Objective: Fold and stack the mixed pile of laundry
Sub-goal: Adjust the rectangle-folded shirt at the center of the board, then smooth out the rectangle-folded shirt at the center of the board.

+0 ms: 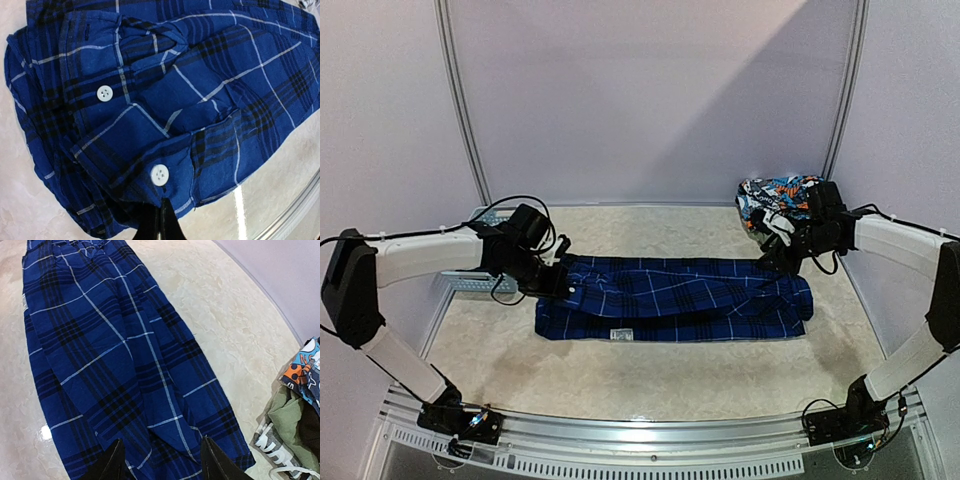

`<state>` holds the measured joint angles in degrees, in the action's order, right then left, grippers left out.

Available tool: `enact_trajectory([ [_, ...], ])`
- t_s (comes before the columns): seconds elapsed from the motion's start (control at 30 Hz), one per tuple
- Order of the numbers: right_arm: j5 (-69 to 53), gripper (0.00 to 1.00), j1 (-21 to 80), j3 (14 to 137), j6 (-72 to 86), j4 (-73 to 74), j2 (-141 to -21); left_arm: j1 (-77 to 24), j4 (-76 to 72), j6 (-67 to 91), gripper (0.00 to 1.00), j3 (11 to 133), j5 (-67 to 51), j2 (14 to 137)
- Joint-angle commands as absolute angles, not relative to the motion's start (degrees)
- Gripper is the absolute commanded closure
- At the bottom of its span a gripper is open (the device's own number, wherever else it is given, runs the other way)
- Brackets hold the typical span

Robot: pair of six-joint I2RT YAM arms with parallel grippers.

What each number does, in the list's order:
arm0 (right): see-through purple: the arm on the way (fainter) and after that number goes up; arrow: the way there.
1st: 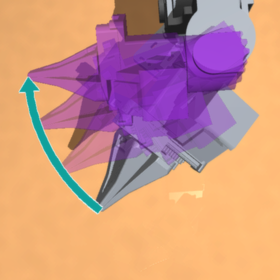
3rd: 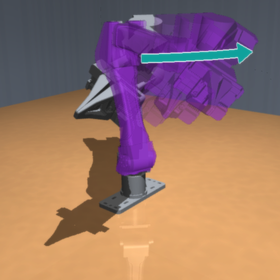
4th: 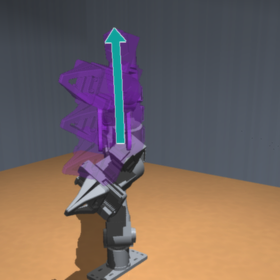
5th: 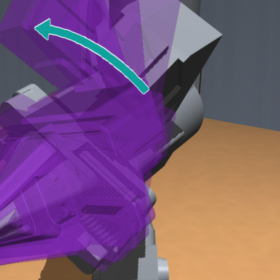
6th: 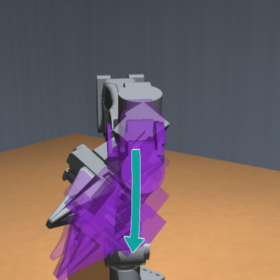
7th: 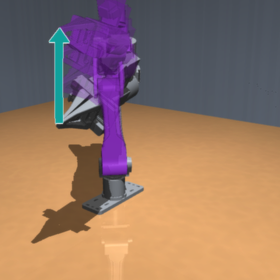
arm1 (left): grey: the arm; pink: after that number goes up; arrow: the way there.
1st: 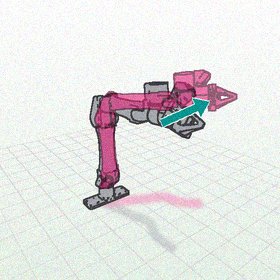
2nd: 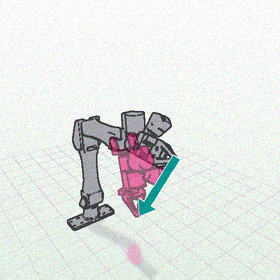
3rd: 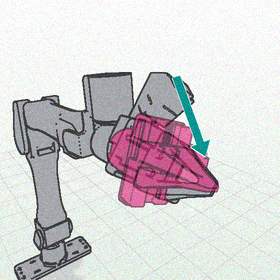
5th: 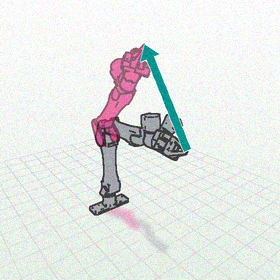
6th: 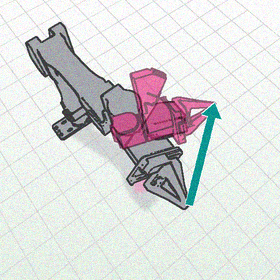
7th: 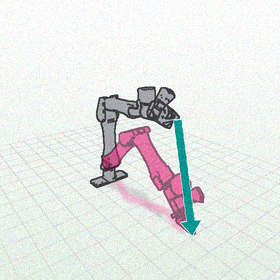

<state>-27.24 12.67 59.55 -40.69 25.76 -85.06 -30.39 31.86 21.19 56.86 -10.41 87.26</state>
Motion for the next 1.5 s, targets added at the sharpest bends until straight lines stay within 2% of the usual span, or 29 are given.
enact_trajectory([
  [0.0, -29.1, 0.48, 12.5, 58.9, -40.0, 27.6, -86.3, -29.6, 30.8, 22.1, 1.00, 57.4, -10.6, 90.8],
  [0.27, -29.6, 0.46, 12.5, 58.7, -40.1, 27.3, -86.6, -29.4, 34.3, 22.9, 1.00, 57.4, -8.0, 94.3],
  [0.33, -28.8, 0.45, 12.5, 58.7, -39.2, 26.3, -86.6, -29.4, 36.5, 22.9, 0.95, 58.3, -7.4, 94.6],
  [0.37, -27.6, 0.41, 12.4, 58.4, -38.5, 25.0, -86.4, -29.4, 38.2, 22.9, 0.91, 59.2, -7.0, 94.7],
  [0.43, -24.1, 0.04, 12.5, 55.9, -35.2, 18.6, -83.6, -29.6, 42.3, 23.0, 0.80, 61.9, -5.7, 94.3],
  [0.47, -21.7, 0.01, 12.5, 54.1, -33.5, 14.9, -81.9, -29.8, 44.3, 23.1, 0.76, 63.5, -4.6, 93.6],
  [0.53, -18.9, 0.01, 12.3, 54.7, -28.3, 11.6, -79.3, -30.4, 47.0, 23.3, 0.69, 67.5, -1.5, 91.7],
  [0.6, -17.2, 0.01, 11.9, 61.3, -17.7, 13.4, -83.6, -31.4, 48.1, 23.3, 0.61, 71.4, 2.5, 90.6],
  [0.67, -29.1, 0.01, 11.5, 70.8, -13.7, 28.2, -90.1, -32.4, 47.1, 22.9, 0.59, 74.6, 4.4, 91.0],
  [0.73, -40.6, 0.01, 11.4, 74.1, -11.3, 32.7, -97.5, -33.5, 40.7, 22.9, 0.59, 74.2, 2.5, 91.6],
  [0.8, -51.2, 0.01, 11.7, 72.2, -8.6, 30.7, -101.1, -33.9, 30.6, 25.3, 0.60, 70.9, -3.3, 92.8],
  [0.93, -55.4, 0.01, 12.8, 70.3, -4.4, 27.7, -104.9, -35.5, 10.9, 32.5, 0.68, 64.9, -14.4, 98.9],
  [1.1, -63.4, 0.01, 14.4, 65.6, 4.6, 16.9, -106.6, -38.3, 3.7, 34.3, 0.70, 65.6, -16.9, 104.9],
  [1.47, -52.1, 0.01, 15.1, 64.6, 10.0, 19.4, -118.1, -36.9, 9.1, 36.3, 0.75, 60.1, -13.3, 110.1],
])
